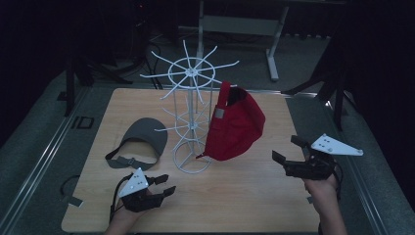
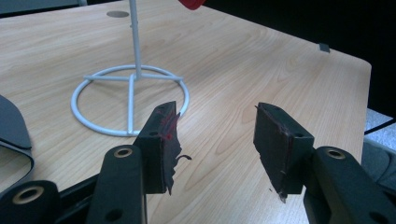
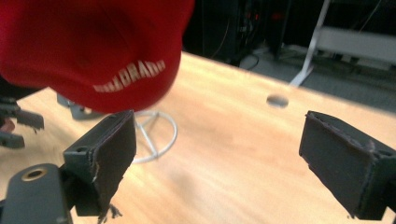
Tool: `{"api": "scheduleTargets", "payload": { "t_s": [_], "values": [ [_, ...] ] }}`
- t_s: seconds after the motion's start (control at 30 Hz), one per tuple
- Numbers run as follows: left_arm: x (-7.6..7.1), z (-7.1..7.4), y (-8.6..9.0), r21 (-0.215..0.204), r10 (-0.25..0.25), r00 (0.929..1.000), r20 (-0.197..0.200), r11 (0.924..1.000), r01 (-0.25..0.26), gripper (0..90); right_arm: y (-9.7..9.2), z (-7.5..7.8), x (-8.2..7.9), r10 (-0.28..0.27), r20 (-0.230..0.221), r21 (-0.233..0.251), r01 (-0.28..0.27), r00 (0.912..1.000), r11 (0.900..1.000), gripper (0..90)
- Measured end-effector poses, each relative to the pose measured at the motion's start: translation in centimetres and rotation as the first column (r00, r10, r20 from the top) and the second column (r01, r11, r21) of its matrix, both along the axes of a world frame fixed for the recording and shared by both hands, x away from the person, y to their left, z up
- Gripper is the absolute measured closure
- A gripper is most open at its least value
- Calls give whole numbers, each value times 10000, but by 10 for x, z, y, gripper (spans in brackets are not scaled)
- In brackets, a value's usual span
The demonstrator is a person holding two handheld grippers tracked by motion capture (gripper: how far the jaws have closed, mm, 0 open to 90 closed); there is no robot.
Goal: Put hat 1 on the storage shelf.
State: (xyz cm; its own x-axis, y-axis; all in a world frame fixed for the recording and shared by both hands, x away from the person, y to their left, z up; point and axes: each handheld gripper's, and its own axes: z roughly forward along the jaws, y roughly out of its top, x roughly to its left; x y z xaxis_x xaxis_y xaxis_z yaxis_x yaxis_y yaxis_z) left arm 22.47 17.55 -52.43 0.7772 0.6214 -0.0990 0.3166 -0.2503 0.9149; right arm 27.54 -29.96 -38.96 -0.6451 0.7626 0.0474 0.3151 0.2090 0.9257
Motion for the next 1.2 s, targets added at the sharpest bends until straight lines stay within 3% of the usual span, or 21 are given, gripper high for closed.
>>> {"api": "scheduleTargets", "payload": {
  "t_s": [0.17,0.43,0.67,0.77,0.93,1.2],
  "values": [
    [0,-1,0,131,-11,10000,43,9999,11,501,-8,-26,5,-493,-420,42,495,9979,9988,147],
    [-1,-7,2,193,29,10000,-53,9998,-28,501,-15,-67,11,-897,-796,-733,839,9928,9938,138],
    [1,-12,5,346,136,9998,-108,9993,-132,501,-28,-107,17,-1233,-555,-937,1178,9908,9886,129],
    [2,-13,7,355,204,9997,-123,9992,-199,501,-33,-121,17,-1374,-668,-1037,1301,9883,9861,129],
    [2,-16,13,386,409,9991,-134,9984,-403,500,-43,-136,16,-1826,-790,-1221,1723,9800,9774,129],
    [1,-19,19,556,656,9976,-219,9964,-643,501,-52,-148,10,-1924,-1034,-1476,1763,9759,9732,132]
  ]
}}
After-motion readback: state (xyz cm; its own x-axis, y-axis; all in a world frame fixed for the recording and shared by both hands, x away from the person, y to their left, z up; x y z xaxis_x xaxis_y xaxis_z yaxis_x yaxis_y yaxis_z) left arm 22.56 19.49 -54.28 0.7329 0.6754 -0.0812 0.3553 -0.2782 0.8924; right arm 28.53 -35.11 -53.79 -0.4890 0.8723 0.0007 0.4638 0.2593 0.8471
